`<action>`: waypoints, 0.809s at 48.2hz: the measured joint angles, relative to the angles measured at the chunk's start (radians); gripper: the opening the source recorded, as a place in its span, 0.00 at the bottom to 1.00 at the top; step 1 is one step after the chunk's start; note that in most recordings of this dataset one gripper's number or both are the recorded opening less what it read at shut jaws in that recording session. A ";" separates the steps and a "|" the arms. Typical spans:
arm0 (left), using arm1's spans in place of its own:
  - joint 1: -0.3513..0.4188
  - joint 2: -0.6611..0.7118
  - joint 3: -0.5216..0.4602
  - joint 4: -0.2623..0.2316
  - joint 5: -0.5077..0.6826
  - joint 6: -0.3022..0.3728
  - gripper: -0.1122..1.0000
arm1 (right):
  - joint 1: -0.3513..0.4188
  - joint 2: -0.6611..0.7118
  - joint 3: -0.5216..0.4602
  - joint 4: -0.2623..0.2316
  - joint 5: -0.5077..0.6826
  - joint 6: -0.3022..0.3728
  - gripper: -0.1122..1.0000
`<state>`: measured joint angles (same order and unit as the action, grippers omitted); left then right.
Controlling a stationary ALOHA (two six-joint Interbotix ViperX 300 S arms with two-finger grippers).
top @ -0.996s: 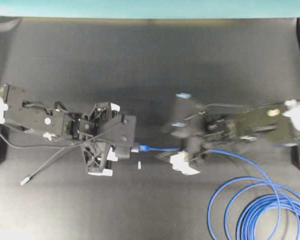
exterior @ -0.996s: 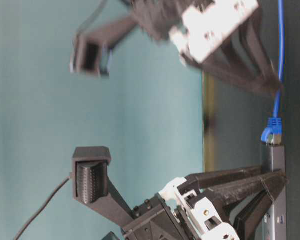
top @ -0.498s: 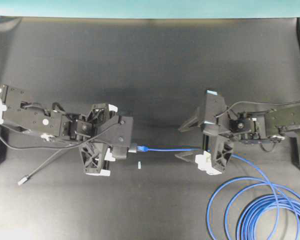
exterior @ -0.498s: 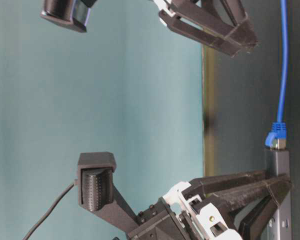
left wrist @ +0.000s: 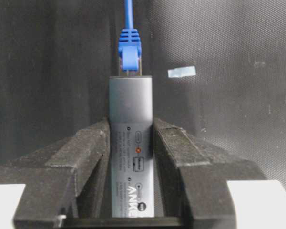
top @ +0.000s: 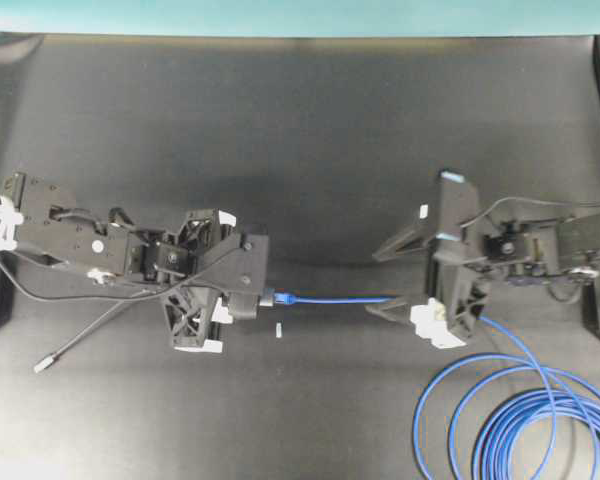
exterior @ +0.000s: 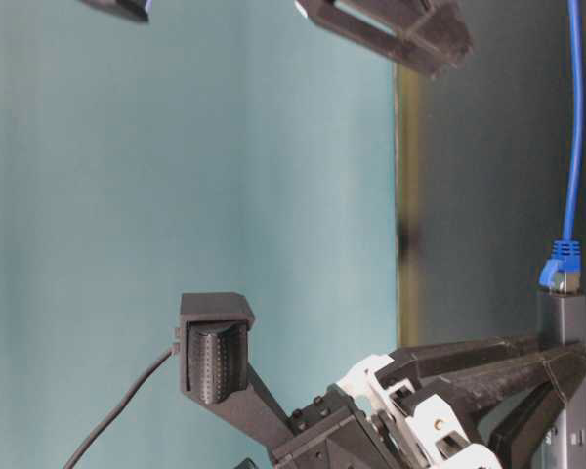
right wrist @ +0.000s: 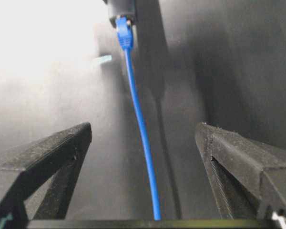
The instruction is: Insert the LAN cable into the hub.
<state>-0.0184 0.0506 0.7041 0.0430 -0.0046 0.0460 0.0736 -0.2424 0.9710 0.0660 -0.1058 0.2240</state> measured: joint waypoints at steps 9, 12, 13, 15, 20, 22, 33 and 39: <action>0.008 0.000 0.000 0.000 -0.012 0.000 0.88 | 0.000 -0.051 0.035 0.002 -0.002 0.011 0.87; 0.009 -0.002 0.002 0.000 -0.012 0.000 0.86 | 0.000 -0.063 0.044 0.002 0.000 0.011 0.87; 0.011 -0.002 0.003 0.000 -0.011 0.000 0.85 | 0.000 -0.069 0.048 0.002 0.000 0.011 0.87; 0.012 -0.006 0.014 0.000 0.002 -0.002 0.83 | 0.000 -0.080 0.055 0.002 0.003 0.011 0.87; 0.017 -0.043 0.043 0.000 0.055 -0.003 0.81 | 0.002 -0.118 0.078 0.002 0.009 0.011 0.87; 0.018 -0.072 0.057 0.000 0.077 -0.006 0.82 | 0.000 -0.133 0.086 0.002 0.012 0.011 0.87; 0.017 -0.293 0.160 0.000 0.115 -0.018 0.82 | 0.000 -0.241 0.150 0.003 0.017 0.011 0.87; 0.017 -0.423 0.218 0.000 0.117 -0.020 0.81 | 0.000 -0.299 0.175 0.003 0.018 0.011 0.87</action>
<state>-0.0015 -0.3728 0.9219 0.0430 0.1120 0.0261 0.0736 -0.5415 1.1459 0.0690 -0.0874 0.2347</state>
